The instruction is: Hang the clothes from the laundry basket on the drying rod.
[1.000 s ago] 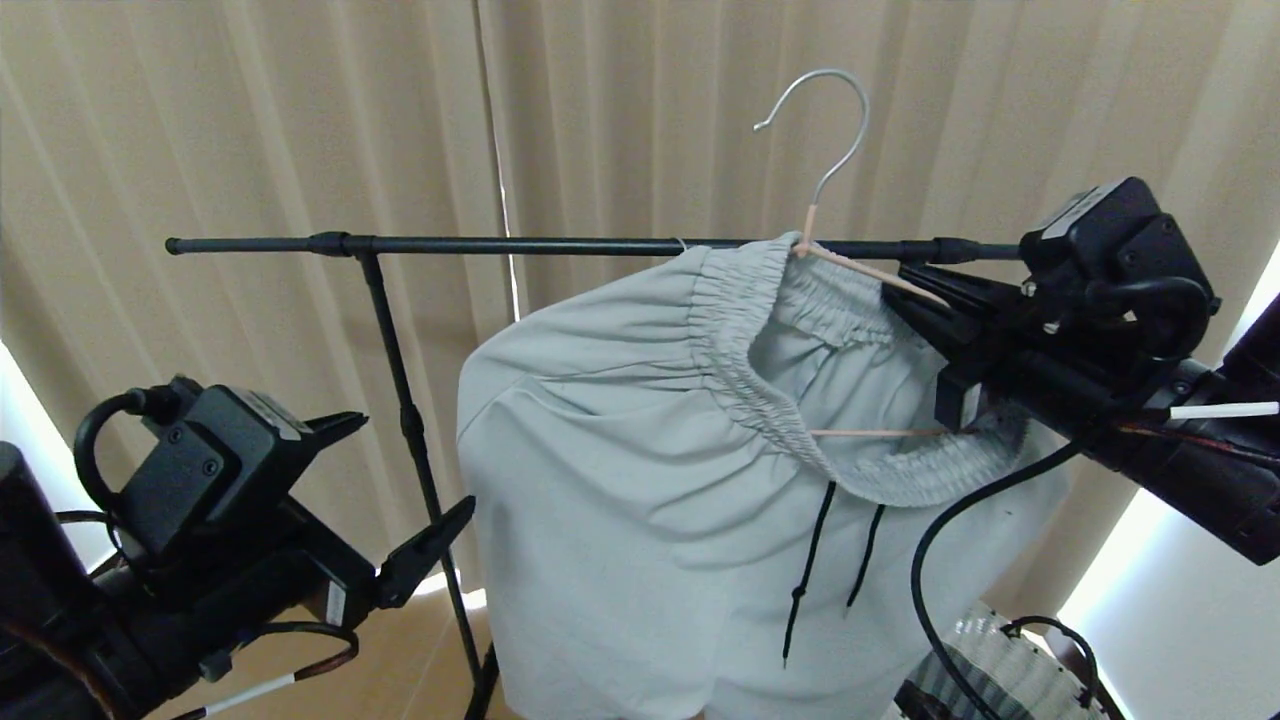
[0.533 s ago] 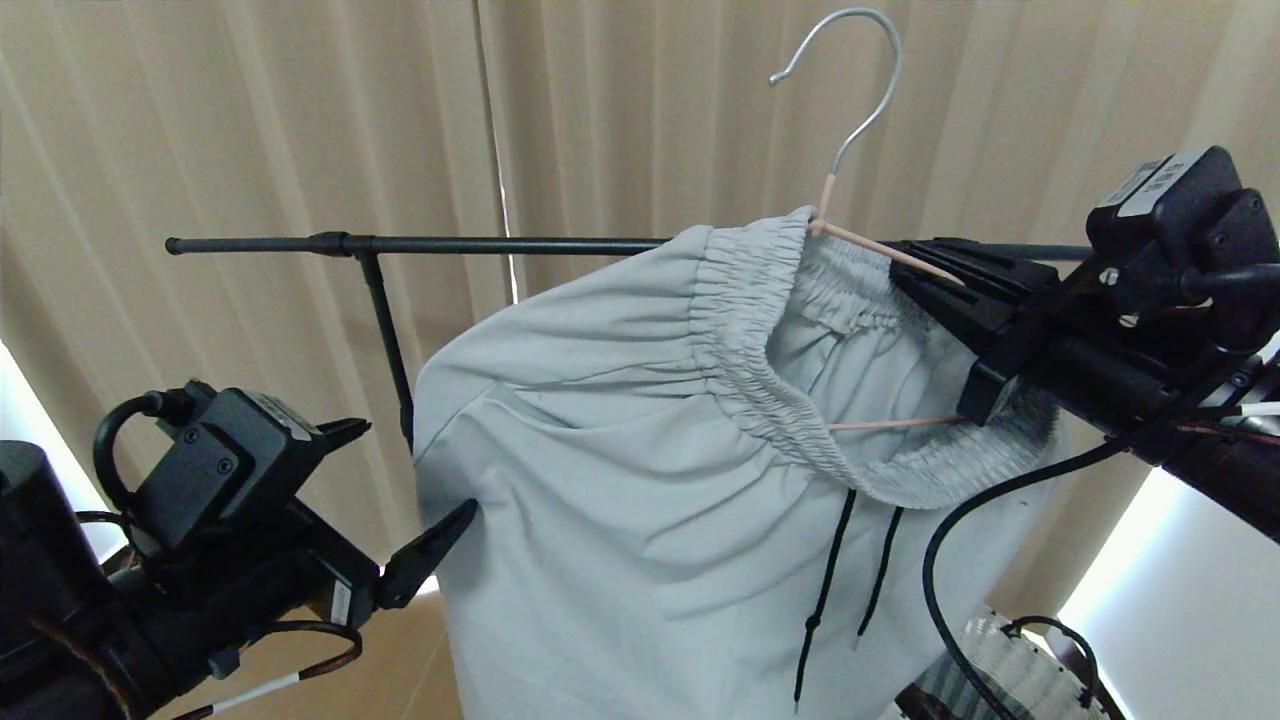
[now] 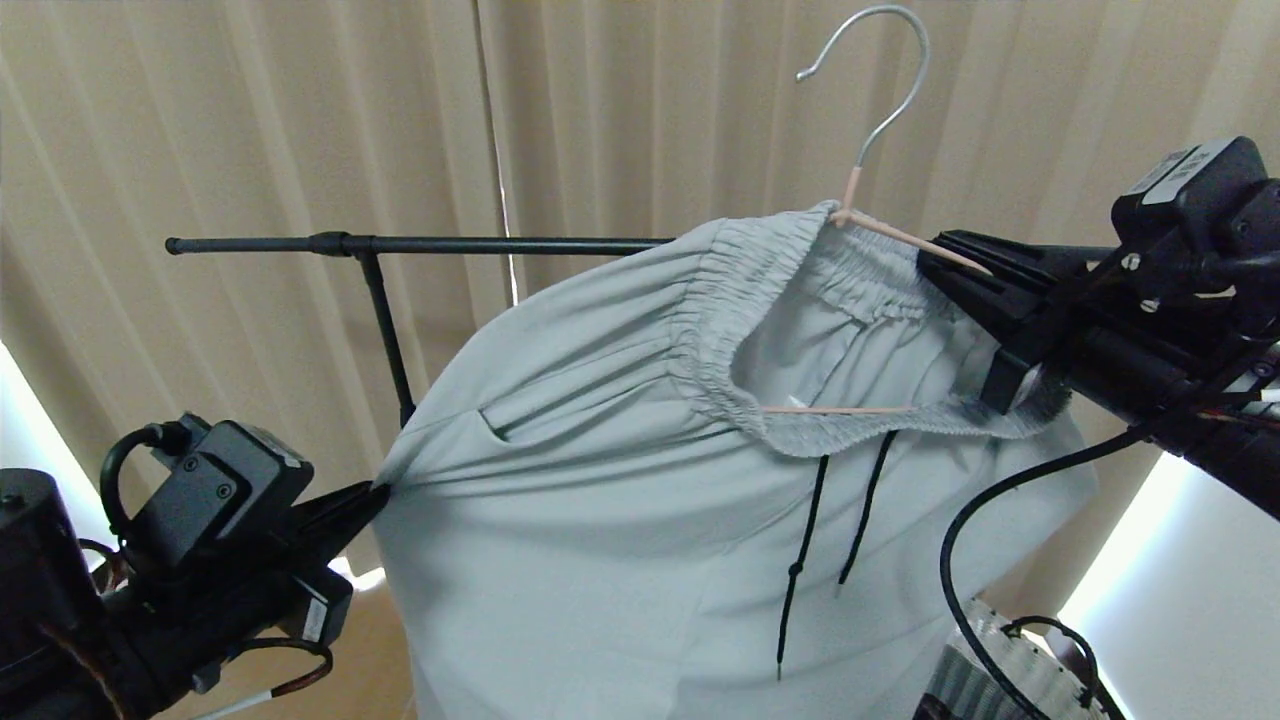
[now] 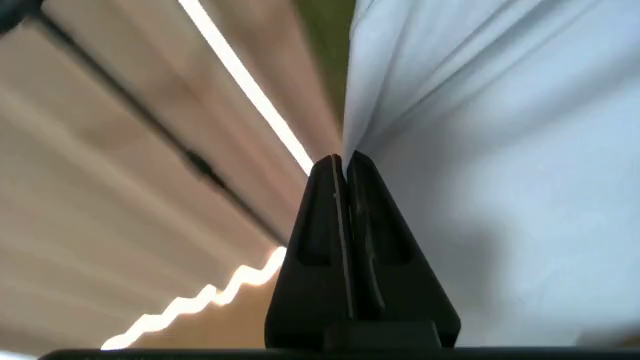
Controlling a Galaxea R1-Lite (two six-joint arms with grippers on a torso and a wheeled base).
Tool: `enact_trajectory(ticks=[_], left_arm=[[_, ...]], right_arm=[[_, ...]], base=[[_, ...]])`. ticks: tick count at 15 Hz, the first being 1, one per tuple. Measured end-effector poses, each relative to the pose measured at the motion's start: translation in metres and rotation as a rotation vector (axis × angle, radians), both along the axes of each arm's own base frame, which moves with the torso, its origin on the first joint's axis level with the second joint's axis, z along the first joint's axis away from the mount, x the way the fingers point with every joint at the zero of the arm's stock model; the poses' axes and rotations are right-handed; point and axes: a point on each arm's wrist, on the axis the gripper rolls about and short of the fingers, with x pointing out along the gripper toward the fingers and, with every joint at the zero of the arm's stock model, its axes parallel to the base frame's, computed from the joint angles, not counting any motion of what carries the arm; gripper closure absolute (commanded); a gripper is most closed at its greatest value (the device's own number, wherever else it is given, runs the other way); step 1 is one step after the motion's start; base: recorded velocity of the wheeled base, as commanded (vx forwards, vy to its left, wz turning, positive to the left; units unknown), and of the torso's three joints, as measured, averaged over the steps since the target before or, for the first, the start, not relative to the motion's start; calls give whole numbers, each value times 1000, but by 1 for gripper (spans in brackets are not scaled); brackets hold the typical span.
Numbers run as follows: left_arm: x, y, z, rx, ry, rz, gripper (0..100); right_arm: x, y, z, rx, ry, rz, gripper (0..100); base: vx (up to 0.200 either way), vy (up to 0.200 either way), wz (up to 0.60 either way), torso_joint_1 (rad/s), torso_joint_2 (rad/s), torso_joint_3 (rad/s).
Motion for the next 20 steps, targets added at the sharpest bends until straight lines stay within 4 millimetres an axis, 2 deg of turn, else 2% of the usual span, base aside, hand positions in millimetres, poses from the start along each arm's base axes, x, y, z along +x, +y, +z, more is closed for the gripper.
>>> enact_trajectory(ticks=[4, 8, 9, 15, 20], left_arm=[[0, 27, -8, 89, 9, 130, 100], [0, 33, -8, 103, 4, 158, 100], [-1, 32, -7, 102, 1, 152, 0], [-10, 24, 0, 22, -27, 61, 0], [-27, 27, 16, -135, -94, 43, 0]], right_arm=[[4, -13, 2, 1, -6, -54, 100], [4, -15, 2, 2, -5, -62, 100], [4, -15, 1, 2, -5, -63, 100], [5, -18, -1, -2, 10, -96, 100], [3, -58, -10, -67, 113, -273, 100]], base=[[0, 0, 0, 0, 0, 0], [0, 0, 0, 0, 0, 0], [0, 0, 0, 0, 0, 0], [0, 0, 0, 0, 0, 0], [0, 0, 0, 0, 0, 0]])
